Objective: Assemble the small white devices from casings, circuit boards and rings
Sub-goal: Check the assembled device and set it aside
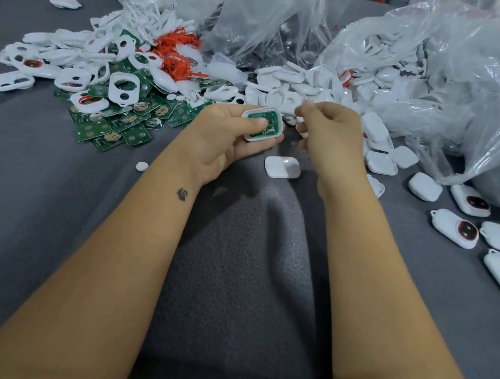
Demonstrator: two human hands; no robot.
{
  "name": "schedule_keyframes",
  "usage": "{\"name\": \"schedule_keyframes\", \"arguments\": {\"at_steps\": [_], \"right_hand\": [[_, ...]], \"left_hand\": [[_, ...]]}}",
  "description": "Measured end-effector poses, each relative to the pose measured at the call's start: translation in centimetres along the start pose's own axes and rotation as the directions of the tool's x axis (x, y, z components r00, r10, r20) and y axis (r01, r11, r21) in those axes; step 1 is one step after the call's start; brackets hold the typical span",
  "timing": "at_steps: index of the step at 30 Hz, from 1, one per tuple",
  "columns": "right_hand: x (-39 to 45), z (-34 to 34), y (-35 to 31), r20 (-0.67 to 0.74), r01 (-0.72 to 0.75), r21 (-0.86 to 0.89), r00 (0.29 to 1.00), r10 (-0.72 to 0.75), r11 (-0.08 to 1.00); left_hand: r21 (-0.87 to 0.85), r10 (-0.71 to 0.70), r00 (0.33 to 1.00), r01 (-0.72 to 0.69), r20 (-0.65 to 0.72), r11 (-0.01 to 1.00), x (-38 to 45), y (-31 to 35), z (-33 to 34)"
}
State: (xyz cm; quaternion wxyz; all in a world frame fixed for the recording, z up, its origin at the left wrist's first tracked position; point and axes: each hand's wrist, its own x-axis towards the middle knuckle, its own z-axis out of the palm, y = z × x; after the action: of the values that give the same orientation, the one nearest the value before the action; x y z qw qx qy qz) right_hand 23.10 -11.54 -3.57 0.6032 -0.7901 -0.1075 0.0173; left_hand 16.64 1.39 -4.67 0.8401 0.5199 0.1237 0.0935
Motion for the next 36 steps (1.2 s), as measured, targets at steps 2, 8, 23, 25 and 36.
{"name": "schedule_keyframes", "arguments": {"at_steps": [2,8,23,25,36], "right_hand": [[0.4,-1.0,0.0,0.033,0.01,-0.06,0.999,-0.008,0.998],[0.0,-3.1,0.0,0.505,0.152,-0.47,0.854,0.124,0.87],[0.3,-1.9,0.7,0.184,0.27,-0.225,0.955,-0.231,0.936],[-0.1,-1.5,0.5,0.181,0.324,-0.172,0.939,-0.294,0.93],[-0.8,-0.7,-0.3,0.396,0.502,-0.302,0.839,-0.373,0.81]], "left_hand": [[-0.03,-0.008,0.998,0.007,-0.061,1.0,0.0,0.2,0.0],[-0.045,-0.013,0.989,0.006,-0.145,0.999,0.3,0.3,0.0],[-0.133,-0.113,0.988,0.098,-0.108,0.986,0.1,0.8,0.0],[-0.097,-0.135,0.988,0.127,-0.079,0.987,0.0,1.0,-0.2],[0.05,-0.235,0.972,0.234,0.021,0.971,-0.5,1.3,-0.3]]}}
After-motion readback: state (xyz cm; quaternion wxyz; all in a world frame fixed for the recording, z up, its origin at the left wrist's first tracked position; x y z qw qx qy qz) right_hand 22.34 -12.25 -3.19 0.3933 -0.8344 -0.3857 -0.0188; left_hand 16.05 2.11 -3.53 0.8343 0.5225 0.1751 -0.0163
